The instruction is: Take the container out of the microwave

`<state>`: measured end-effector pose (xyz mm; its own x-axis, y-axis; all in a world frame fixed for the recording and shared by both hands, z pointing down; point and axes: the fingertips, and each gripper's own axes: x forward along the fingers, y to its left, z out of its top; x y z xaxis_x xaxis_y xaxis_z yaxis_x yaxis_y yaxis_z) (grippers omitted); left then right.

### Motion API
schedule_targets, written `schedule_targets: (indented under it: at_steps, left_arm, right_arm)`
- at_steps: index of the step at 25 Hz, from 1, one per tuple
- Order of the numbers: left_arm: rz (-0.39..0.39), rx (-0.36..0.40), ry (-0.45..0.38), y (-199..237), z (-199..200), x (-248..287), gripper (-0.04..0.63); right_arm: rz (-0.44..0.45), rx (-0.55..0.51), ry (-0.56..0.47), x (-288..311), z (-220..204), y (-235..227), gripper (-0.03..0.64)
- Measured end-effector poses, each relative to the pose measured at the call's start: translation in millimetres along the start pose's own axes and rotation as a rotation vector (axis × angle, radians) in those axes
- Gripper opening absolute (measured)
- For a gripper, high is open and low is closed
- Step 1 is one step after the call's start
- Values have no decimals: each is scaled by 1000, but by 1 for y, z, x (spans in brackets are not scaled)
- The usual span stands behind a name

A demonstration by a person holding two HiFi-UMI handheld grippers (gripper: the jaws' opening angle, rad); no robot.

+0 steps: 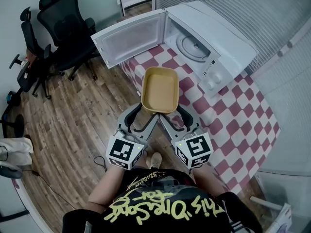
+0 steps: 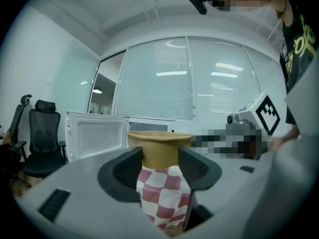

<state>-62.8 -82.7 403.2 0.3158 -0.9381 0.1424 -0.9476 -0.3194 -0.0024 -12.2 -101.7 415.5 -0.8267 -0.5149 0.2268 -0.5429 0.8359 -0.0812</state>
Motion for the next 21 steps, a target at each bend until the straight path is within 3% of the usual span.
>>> schedule_targets:
  at_steps: [21]
  left_arm:
    - [8,3,5,3,1,-3,232]
  right_arm:
    - [9,8,3,2,1,4,245]
